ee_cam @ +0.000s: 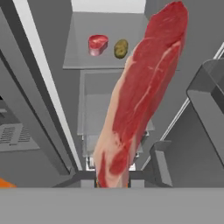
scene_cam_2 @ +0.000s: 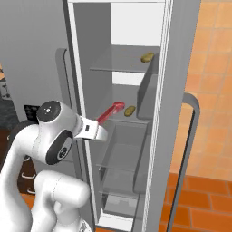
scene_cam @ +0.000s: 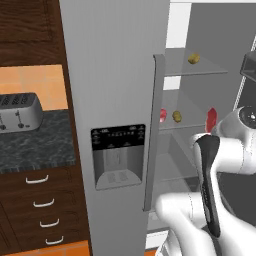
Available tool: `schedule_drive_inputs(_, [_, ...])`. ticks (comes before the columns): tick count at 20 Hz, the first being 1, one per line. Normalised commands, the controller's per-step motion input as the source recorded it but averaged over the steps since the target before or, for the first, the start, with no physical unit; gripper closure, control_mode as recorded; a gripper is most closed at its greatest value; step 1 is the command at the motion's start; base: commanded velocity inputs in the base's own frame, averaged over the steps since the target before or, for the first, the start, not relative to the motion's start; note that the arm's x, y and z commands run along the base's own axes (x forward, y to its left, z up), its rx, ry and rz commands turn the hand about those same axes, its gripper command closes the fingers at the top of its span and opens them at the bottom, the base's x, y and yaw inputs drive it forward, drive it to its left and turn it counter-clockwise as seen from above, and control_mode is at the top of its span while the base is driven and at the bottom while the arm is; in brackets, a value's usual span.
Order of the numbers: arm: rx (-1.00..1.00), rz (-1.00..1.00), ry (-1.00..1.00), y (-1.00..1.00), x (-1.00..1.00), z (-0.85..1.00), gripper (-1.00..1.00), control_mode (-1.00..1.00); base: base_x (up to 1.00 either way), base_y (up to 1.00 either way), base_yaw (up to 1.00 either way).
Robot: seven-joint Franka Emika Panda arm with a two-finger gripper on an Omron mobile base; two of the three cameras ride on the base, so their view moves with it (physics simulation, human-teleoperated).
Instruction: Place one potato and one steak in each tupperware on the nearby counter, to pack two identical lunches.
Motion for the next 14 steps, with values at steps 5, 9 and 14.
schedule_drive_inputs(5, [0.08,-0.04,-0.01,0.00,-0.33,0.00,1.00,-1.00,0.00,0.00,0.00])
schedule_drive_inputs(9, [0.05,0.00,0.00,0.00,-0.18,-0.01,1.00,-1.00,0.00,0.00,0.00])
schedule_drive_inputs(14, [0.01,-0.04,0.00,0.00,-0.05,0.00,1.00,-1.00,0.00,0.00,0.00])
